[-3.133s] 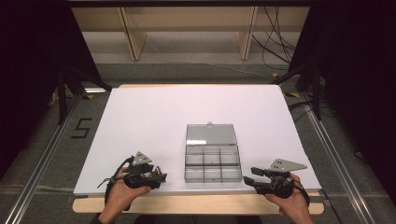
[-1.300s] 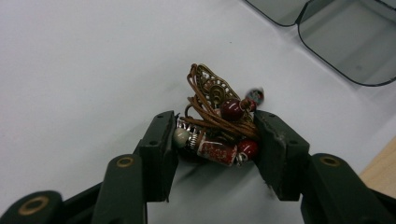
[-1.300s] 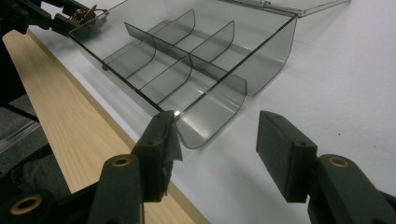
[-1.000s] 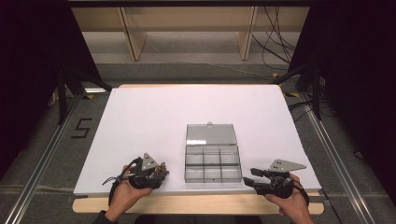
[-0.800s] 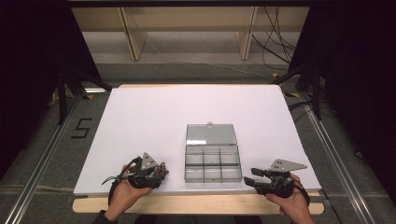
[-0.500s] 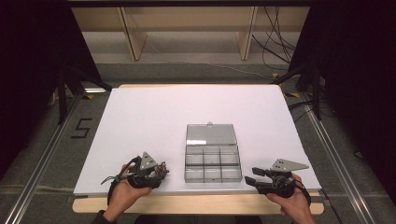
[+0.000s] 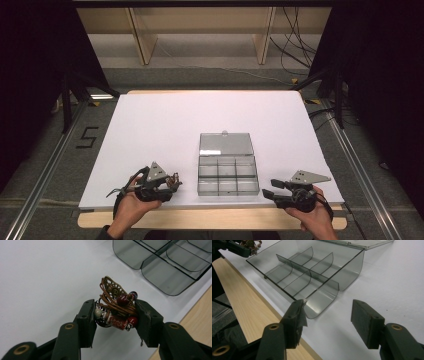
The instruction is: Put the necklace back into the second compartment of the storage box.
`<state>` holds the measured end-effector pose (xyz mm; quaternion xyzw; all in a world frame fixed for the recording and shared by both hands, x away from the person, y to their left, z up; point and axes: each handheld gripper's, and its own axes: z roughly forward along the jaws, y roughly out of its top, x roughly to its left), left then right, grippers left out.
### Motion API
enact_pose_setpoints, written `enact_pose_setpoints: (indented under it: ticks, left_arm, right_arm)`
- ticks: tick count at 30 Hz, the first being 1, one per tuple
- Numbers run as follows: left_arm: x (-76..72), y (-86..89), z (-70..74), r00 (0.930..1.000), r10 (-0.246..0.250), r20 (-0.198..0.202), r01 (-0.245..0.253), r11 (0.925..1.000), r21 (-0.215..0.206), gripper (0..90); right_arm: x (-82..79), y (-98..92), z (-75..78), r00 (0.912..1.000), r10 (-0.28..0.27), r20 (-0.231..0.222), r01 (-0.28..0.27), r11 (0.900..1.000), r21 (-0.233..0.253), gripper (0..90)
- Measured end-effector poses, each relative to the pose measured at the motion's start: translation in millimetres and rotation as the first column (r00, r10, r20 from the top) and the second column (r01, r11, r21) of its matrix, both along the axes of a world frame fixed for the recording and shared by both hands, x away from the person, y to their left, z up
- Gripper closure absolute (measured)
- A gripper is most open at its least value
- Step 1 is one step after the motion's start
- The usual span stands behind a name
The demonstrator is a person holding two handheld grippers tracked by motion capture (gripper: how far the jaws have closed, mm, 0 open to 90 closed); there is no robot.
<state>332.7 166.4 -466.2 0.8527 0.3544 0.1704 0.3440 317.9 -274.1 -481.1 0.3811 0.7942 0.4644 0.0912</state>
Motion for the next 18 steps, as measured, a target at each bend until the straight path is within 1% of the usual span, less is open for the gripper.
enact_pose_setpoints:
  ticks: [2,3,4,6,7,8,9,10,11,12,13,14,16,17,18]
  left_arm:
    - [-0.6,-0.3,0.6,1.0000,0.005,-0.004,-0.005,1.0000,-0.006,52.6]
    - [-0.9,-0.3,1.8,1.0000,0.006,-0.008,-0.006,0.9999,-0.008,52.7]
    - [-0.4,0.5,3.5,1.0000,-0.003,-0.006,0.003,0.9998,-0.019,52.6]
    - [-1.1,0.3,4.4,0.9999,0.003,-0.012,-0.003,0.9997,-0.026,52.6]
    - [-1.3,0.3,5.7,1.0000,-0.001,-0.007,0.001,0.9996,-0.028,52.6]
    - [-1.5,0.1,7.7,1.0000,-0.008,0.001,0.008,0.9994,-0.035,52.6]
    - [-1.5,0.1,7.7,1.0000,-0.008,0.001,0.008,0.9994,-0.035,52.7]
    - [-2.9,-0.9,9.9,1.0000,0.002,-0.006,-0.002,0.9987,-0.051,52.6]
    - [-2.9,-0.9,9.9,1.0000,0.002,-0.006,-0.002,0.9987,-0.051,52.6]
    - [-2.5,-1.2,11.3,1.0000,0.003,-0.002,-0.003,0.9983,-0.057,52.6]
    - [-2.2,-1.4,13.3,1.0000,0.003,-0.001,-0.003,0.9979,-0.064,52.6]
    - [0.6,-1.6,17.9,0.9997,-0.012,0.021,0.013,0.9983,-0.057,52.6]
    - [1.5,-2.3,19.7,0.9997,-0.013,0.022,0.014,0.9982,-0.059,52.6]
    - [3.1,-4.3,22.9,0.9994,-0.013,0.033,0.015,0.9976,-0.068,52.7]
    - [6.5,-6.8,30.8,0.9981,-0.038,0.048,0.041,0.9979,-0.050,52.7]
  right_arm:
    - [-0.3,-0.8,0.4,1.0000,0.005,0.000,-0.005,1.000,0.006,42.6]
    - [-2.8,-0.2,2.0,0.9990,-0.024,-0.038,0.024,1.000,0.009,40.8]
    - [0.7,-2.1,0.6,0.9999,-0.011,0.012,0.011,1.000,0.000,39.8]
    - [1.3,-2.4,0.3,0.9999,-0.014,0.007,0.014,1.000,0.007,38.3]
    - [1.0,-3.0,0.4,0.9996,-0.029,0.003,0.029,1.000,0.007,36.8]
    - [-0.7,-1.7,0.6,0.9984,-0.047,-0.031,0.048,0.999,0.023,36.0]
    - [-0.7,-1.7,0.6,0.9984,-0.047,-0.031,0.048,0.999,0.023,36.0]
    - [1.7,-3.4,1.0,0.9990,-0.044,0.012,0.044,0.999,0.001,34.0]
    - [1.7,-3.4,1.0,0.9990,-0.044,0.012,0.044,0.999,0.001,34.0]
    - [1.8,-2.5,1.3,0.9987,-0.051,0.004,0.051,0.999,0.001,34.0]
    - [1.7,-2.1,1.3,0.9989,-0.047,0.005,0.047,0.999,0.009,34.0]
    - [-1.0,0.3,2.0,0.9976,-0.056,-0.040,0.057,0.998,0.030,34.1]
    - [-0.8,0.1,1.9,0.9976,-0.057,-0.039,0.058,0.998,0.029,34.1]
    - [1.1,-1.4,1.3,0.9988,-0.049,-0.008,0.049,0.999,0.017,34.1]
    - [1.0,-3.2,2.2,0.9985,-0.055,0.000,0.055,0.998,0.005,34.3]
